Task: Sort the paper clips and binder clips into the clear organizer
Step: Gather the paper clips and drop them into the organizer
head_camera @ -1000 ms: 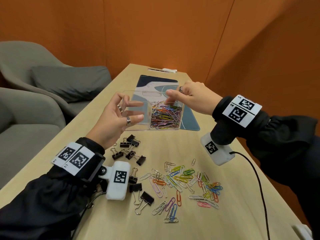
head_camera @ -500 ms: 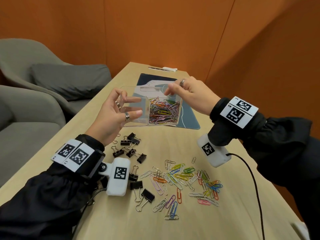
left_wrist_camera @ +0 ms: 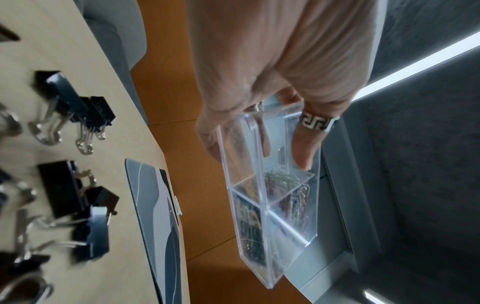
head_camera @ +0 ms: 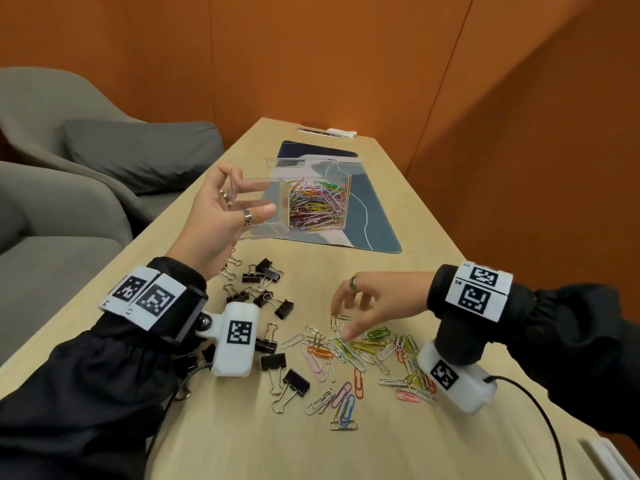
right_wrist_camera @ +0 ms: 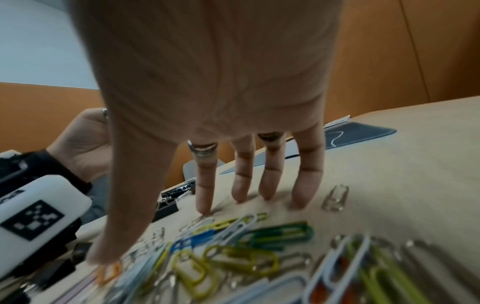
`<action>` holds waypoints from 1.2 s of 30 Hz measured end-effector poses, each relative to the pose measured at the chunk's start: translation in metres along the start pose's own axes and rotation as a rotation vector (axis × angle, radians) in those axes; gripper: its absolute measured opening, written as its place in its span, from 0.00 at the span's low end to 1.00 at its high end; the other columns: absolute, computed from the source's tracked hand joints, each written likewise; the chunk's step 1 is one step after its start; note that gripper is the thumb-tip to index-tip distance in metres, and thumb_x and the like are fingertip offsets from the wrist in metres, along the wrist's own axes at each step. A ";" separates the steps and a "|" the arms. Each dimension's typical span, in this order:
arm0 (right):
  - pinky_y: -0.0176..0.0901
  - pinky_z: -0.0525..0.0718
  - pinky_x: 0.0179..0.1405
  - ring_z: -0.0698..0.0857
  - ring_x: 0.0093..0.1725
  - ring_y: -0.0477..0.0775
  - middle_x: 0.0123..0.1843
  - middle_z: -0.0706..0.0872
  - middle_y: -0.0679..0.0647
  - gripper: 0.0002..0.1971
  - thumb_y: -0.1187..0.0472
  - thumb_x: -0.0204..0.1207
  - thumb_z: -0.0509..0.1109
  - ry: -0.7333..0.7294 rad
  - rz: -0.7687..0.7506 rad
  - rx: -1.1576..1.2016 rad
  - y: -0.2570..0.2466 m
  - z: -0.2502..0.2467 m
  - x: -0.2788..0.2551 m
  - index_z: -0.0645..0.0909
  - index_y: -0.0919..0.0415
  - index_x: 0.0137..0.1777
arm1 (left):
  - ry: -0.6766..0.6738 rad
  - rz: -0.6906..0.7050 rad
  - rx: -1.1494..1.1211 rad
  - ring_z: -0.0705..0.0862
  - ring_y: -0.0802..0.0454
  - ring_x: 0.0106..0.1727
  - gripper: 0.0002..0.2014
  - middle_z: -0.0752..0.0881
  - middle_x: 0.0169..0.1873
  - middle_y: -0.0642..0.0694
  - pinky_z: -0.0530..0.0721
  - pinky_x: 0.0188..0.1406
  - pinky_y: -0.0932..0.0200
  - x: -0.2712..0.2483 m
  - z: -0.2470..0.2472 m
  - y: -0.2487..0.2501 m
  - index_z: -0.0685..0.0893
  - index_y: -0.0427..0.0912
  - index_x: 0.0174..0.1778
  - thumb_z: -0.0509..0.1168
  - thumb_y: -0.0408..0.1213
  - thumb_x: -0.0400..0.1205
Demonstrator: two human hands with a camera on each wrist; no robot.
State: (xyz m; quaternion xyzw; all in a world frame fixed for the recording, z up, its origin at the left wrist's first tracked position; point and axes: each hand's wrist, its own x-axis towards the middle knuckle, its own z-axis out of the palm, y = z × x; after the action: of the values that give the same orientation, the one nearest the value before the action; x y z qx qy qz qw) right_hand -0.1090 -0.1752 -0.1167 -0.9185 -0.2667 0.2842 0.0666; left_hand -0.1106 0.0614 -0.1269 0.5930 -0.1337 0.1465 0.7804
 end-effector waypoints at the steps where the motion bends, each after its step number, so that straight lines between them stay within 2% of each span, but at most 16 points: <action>1: 0.44 0.78 0.62 0.78 0.61 0.51 0.58 0.75 0.46 0.24 0.45 0.70 0.76 -0.020 -0.004 0.003 -0.002 0.003 0.000 0.77 0.47 0.65 | -0.001 -0.001 0.003 0.85 0.42 0.52 0.22 0.85 0.54 0.44 0.84 0.49 0.58 0.000 0.000 0.000 0.66 0.48 0.38 0.64 0.15 0.74; 3: 0.42 0.78 0.62 0.77 0.60 0.50 0.60 0.72 0.47 0.28 0.47 0.66 0.79 -0.031 -0.022 0.005 -0.004 0.008 0.000 0.76 0.45 0.65 | 0.001 -0.002 0.003 0.85 0.41 0.53 0.22 0.85 0.54 0.44 0.84 0.50 0.57 0.000 0.001 -0.001 0.66 0.48 0.39 0.64 0.15 0.74; 6: 0.39 0.77 0.56 0.74 0.55 0.47 0.57 0.72 0.46 0.28 0.51 0.64 0.82 -0.029 -0.053 0.016 -0.008 0.015 -0.001 0.77 0.47 0.63 | 0.003 0.000 -0.006 0.85 0.41 0.53 0.22 0.85 0.53 0.44 0.84 0.49 0.57 0.000 0.000 -0.001 0.66 0.48 0.39 0.64 0.15 0.73; 9: 0.39 0.77 0.47 0.74 0.46 0.47 0.48 0.73 0.45 0.23 0.55 0.65 0.81 -0.027 -0.102 0.020 -0.013 0.020 0.001 0.80 0.52 0.59 | 0.000 0.005 -0.009 0.85 0.41 0.54 0.22 0.86 0.53 0.45 0.85 0.47 0.59 0.000 -0.001 -0.001 0.66 0.49 0.39 0.64 0.15 0.73; 12: 0.32 0.74 0.38 0.74 0.38 0.45 0.40 0.76 0.44 0.16 0.59 0.67 0.80 -0.029 -0.128 0.060 -0.013 0.021 0.002 0.84 0.54 0.54 | -0.003 0.004 -0.010 0.85 0.41 0.54 0.22 0.86 0.53 0.45 0.85 0.47 0.59 0.000 -0.001 0.000 0.66 0.49 0.38 0.65 0.16 0.73; 17: 0.28 0.78 0.37 0.78 0.33 0.41 0.35 0.81 0.43 0.11 0.60 0.70 0.78 0.053 -0.121 0.085 -0.007 0.022 0.005 0.85 0.58 0.51 | -0.007 -0.011 -0.009 0.84 0.40 0.55 0.22 0.85 0.55 0.43 0.83 0.51 0.55 -0.001 0.001 0.000 0.67 0.49 0.39 0.65 0.16 0.73; 23: 0.27 0.77 0.34 0.79 0.30 0.39 0.34 0.83 0.44 0.10 0.59 0.71 0.77 0.131 -0.058 0.079 0.005 0.018 0.010 0.85 0.60 0.51 | -0.014 -0.017 0.005 0.84 0.40 0.57 0.22 0.85 0.55 0.43 0.82 0.54 0.52 -0.001 0.001 0.000 0.67 0.49 0.39 0.64 0.15 0.74; 27: 0.25 0.80 0.36 0.81 0.29 0.37 0.36 0.85 0.44 0.08 0.61 0.71 0.77 0.171 -0.042 0.132 0.015 0.010 0.011 0.86 0.59 0.48 | -0.012 -0.023 0.016 0.84 0.41 0.56 0.22 0.85 0.56 0.41 0.82 0.53 0.52 -0.001 0.001 0.000 0.66 0.49 0.38 0.64 0.15 0.74; 32: 0.27 0.82 0.35 0.83 0.27 0.33 0.34 0.87 0.45 0.05 0.64 0.71 0.77 0.266 -0.084 0.270 0.018 -0.017 -0.002 0.84 0.56 0.41 | -0.020 -0.029 0.019 0.83 0.38 0.58 0.22 0.84 0.57 0.40 0.83 0.52 0.52 -0.001 0.002 -0.001 0.67 0.49 0.38 0.65 0.15 0.73; 36: 0.26 0.82 0.35 0.83 0.29 0.35 0.33 0.88 0.46 0.05 0.66 0.71 0.76 0.435 -0.161 0.305 0.008 -0.057 -0.021 0.86 0.64 0.46 | -0.027 -0.042 0.017 0.82 0.37 0.59 0.22 0.84 0.57 0.40 0.82 0.56 0.46 -0.001 0.002 -0.001 0.67 0.49 0.38 0.66 0.16 0.73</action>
State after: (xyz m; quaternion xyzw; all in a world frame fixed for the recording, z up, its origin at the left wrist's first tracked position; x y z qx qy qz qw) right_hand -0.0887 -0.1916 -0.0615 -0.9132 -0.2723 0.1109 0.2822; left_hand -0.1116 0.0593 -0.1275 0.6042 -0.1308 0.1232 0.7763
